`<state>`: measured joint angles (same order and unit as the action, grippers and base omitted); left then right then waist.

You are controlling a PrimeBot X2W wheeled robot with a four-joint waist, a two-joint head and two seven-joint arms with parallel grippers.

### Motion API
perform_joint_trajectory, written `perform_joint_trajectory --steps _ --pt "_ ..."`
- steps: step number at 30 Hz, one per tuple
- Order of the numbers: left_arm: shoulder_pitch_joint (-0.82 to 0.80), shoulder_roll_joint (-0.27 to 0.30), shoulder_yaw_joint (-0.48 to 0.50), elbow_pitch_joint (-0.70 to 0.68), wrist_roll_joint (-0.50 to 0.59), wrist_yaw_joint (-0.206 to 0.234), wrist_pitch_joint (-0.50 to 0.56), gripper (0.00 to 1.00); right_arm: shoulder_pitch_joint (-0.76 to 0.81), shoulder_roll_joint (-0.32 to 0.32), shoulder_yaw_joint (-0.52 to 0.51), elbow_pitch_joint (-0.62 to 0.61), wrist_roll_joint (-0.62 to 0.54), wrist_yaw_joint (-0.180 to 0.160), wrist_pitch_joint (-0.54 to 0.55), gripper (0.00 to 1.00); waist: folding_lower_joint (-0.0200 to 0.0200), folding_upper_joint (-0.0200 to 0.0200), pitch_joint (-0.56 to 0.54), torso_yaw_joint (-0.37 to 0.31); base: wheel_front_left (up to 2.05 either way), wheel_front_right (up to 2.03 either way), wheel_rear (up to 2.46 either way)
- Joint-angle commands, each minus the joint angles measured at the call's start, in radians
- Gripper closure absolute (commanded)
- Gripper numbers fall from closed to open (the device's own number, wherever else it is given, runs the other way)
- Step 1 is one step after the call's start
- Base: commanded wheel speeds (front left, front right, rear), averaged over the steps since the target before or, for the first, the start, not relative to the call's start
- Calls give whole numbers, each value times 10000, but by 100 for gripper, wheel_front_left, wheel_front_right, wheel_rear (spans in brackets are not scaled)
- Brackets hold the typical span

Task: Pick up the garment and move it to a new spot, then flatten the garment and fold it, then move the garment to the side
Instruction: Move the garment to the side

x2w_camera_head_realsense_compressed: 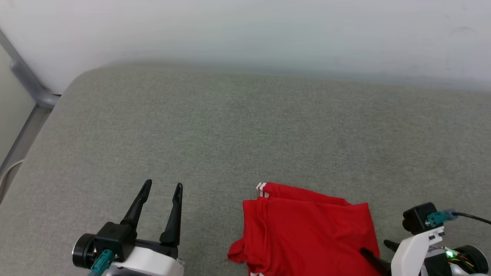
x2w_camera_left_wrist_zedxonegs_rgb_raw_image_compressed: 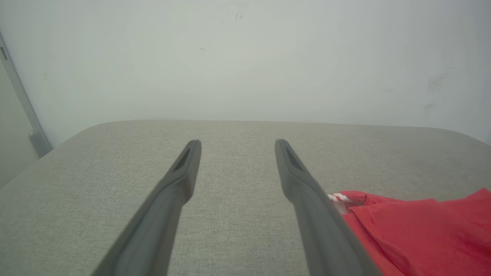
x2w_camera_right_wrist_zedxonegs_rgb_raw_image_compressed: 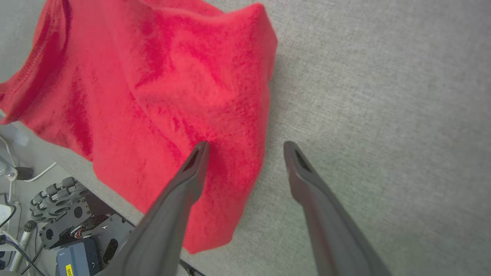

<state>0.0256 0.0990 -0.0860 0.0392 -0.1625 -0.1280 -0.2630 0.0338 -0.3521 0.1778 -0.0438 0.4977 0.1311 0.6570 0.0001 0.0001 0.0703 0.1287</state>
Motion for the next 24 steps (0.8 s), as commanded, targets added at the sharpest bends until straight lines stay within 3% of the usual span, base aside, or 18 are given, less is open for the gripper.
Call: perform_joint_trajectory --steps 1,14,15,17,24 --pt "-188 -8 15 6 20 -6 -22 0 -242 154 -72 111 -134 -9 299 0 -1 -1 186 178 0 0 0" --pt "-542 -51 -153 123 111 -24 -22 0 -831 1063 -27 1739 -818 -8 1109 0 -1 -1 760 941 0 0 0" --pt "-540 -50 -164 134 109 -24 -22 0 -801 1095 25 1908 -837 -8 1141 6 -1 -1 769 969 0 0 0" --pt "-541 -43 -195 143 102 -25 -22 0 -763 1138 147 2192 -862 -8 1150 100 -1 -1 794 1007 0 0 0" --pt "-484 38 -187 220 14 -26 -22 0 -1084 810 343 2325 -882 -12 640 100 -1 -1 674 846 0 0 0"
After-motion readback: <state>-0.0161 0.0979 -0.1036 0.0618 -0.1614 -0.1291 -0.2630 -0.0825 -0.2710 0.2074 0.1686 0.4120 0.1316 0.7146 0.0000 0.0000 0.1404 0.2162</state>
